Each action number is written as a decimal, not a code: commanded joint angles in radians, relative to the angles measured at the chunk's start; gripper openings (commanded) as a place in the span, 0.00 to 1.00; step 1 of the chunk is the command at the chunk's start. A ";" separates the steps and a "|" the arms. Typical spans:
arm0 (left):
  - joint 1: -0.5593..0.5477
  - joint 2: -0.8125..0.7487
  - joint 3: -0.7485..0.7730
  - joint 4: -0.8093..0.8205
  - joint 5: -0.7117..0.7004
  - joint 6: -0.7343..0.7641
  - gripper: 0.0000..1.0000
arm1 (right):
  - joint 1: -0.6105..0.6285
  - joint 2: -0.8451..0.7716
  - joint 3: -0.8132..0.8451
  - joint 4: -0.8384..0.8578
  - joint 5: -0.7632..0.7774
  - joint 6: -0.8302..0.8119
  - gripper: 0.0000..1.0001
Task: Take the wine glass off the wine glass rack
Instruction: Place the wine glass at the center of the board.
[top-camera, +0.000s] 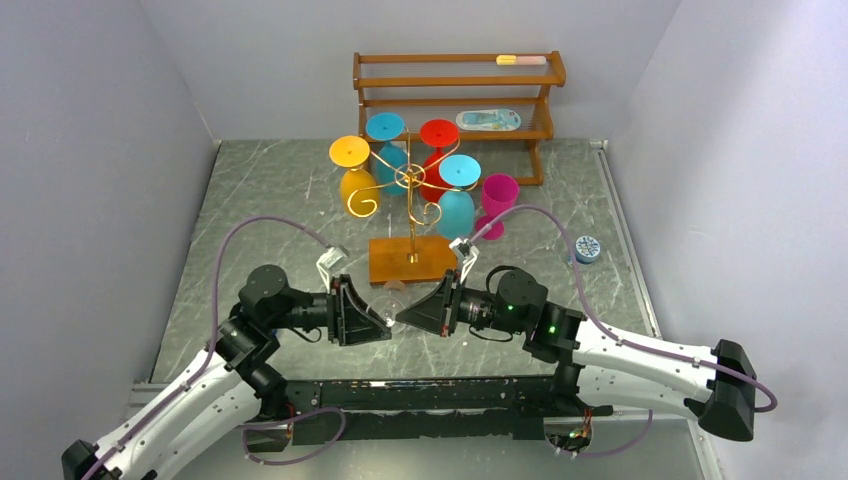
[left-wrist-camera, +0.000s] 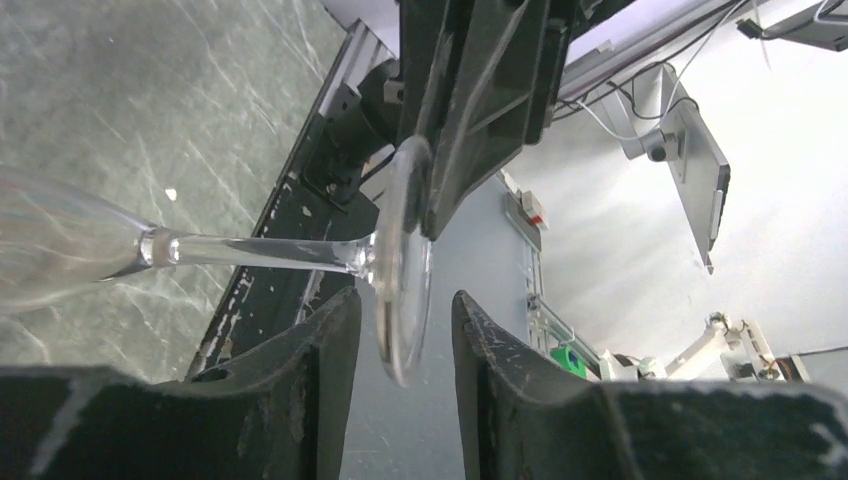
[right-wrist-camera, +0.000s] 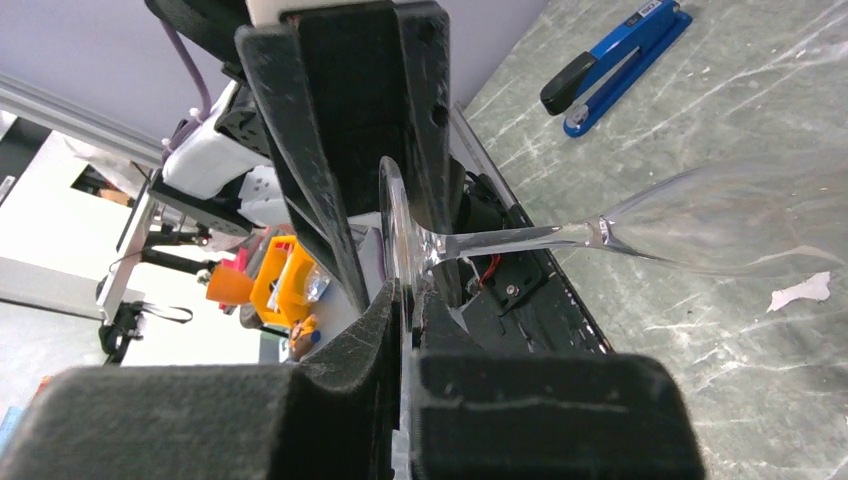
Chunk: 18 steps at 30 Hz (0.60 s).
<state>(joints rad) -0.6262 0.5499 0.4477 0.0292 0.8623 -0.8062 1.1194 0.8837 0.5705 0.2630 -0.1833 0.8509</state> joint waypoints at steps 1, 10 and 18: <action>-0.096 0.047 0.027 -0.001 -0.078 0.025 0.38 | 0.001 -0.025 0.065 -0.012 0.007 -0.018 0.00; -0.193 0.052 0.023 0.106 -0.210 -0.015 0.37 | 0.001 -0.049 0.051 -0.048 0.012 -0.019 0.00; -0.194 -0.069 -0.069 0.220 -0.311 -0.123 0.40 | 0.001 -0.070 0.028 -0.059 0.027 -0.021 0.00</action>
<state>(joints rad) -0.8154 0.5308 0.4145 0.1673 0.6357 -0.8768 1.1187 0.8337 0.6060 0.1951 -0.1673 0.8341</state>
